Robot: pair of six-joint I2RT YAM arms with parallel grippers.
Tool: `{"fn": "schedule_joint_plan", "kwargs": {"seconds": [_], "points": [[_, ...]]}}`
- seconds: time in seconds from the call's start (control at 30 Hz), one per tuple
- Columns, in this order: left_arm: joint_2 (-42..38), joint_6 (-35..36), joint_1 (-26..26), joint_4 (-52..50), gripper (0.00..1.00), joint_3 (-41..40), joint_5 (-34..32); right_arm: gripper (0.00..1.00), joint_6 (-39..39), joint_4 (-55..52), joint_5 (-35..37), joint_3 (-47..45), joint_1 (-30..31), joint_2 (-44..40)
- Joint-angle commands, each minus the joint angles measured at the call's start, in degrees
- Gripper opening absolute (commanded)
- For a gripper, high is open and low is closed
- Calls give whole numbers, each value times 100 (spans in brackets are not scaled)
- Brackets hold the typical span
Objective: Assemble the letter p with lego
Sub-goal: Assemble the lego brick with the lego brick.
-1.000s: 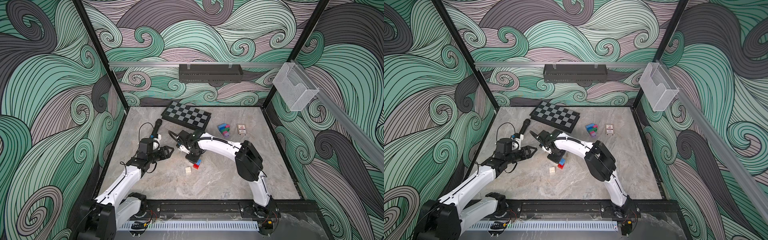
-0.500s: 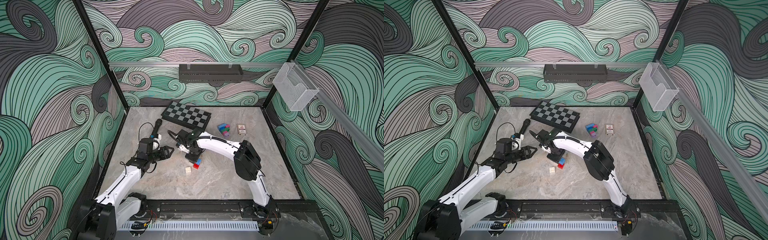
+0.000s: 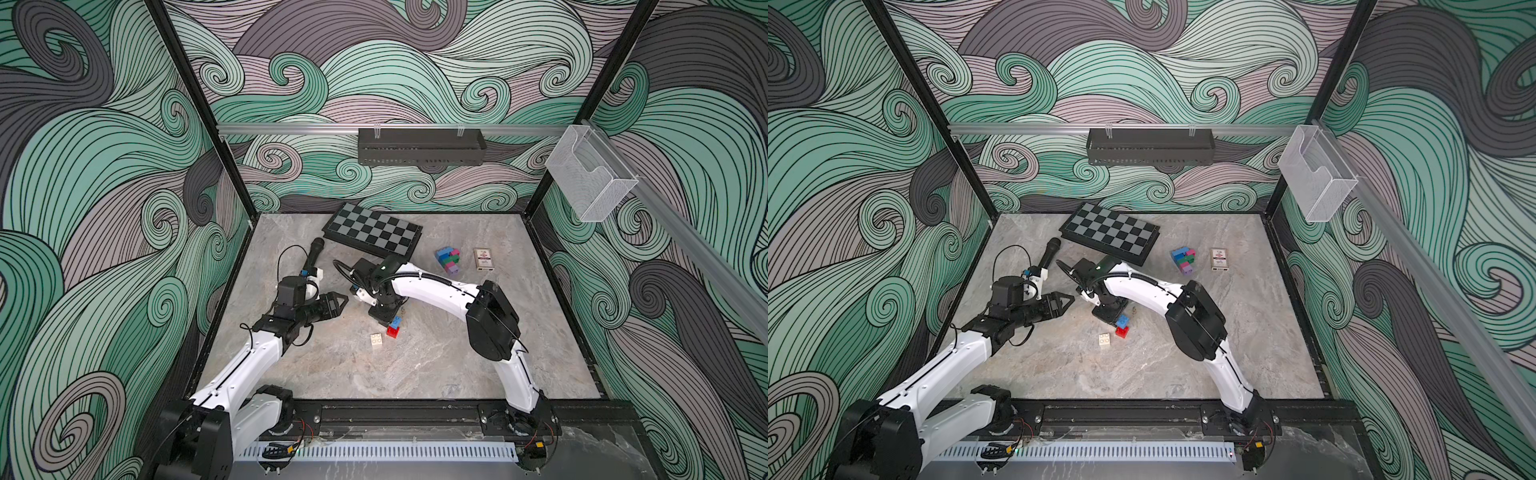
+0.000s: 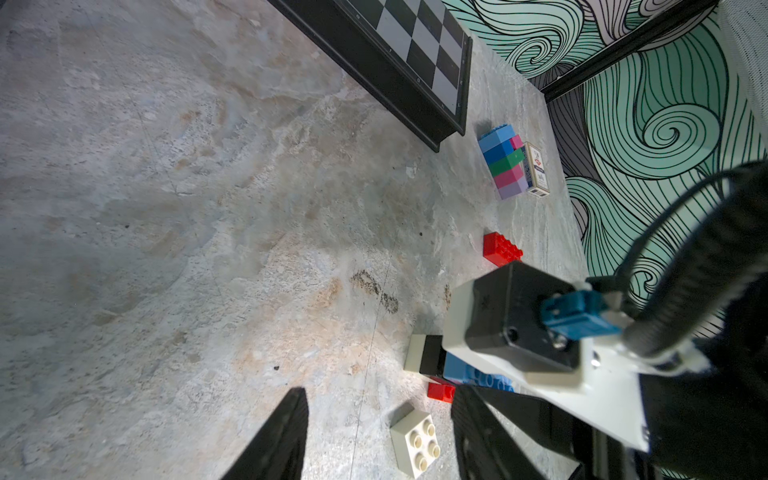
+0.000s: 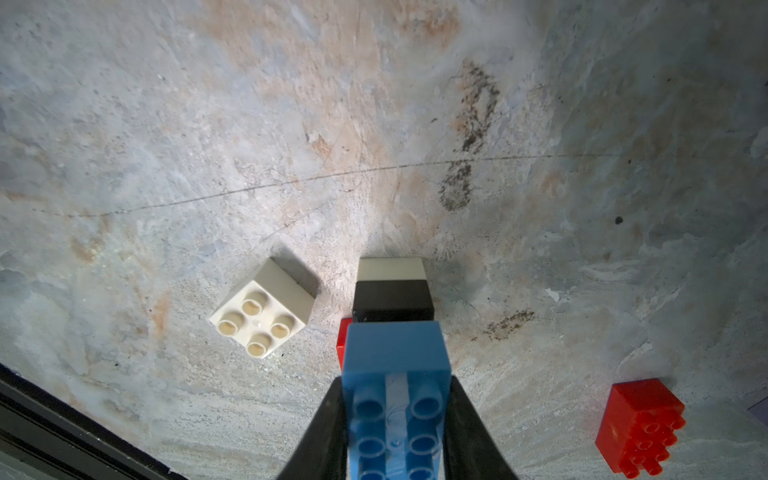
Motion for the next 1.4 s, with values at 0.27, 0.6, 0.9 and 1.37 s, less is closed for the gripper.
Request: {"fn": "schedule_joint_plan", "kwargs": {"seconds": [0.27,0.6,0.9,1.37], "points": [[101,125,35,140,56,-30,111,16,-18,-133,184,2,84,293],[103,117,35,135,56,-31,102,16,46,-128,286,-234,102,64],[116,116,44,126,56,-30,102,16,147,-132,352,-460,102,-28],[74,147,44,104,56,-39,93,16,134,-134,488,-649,102,148]]}}
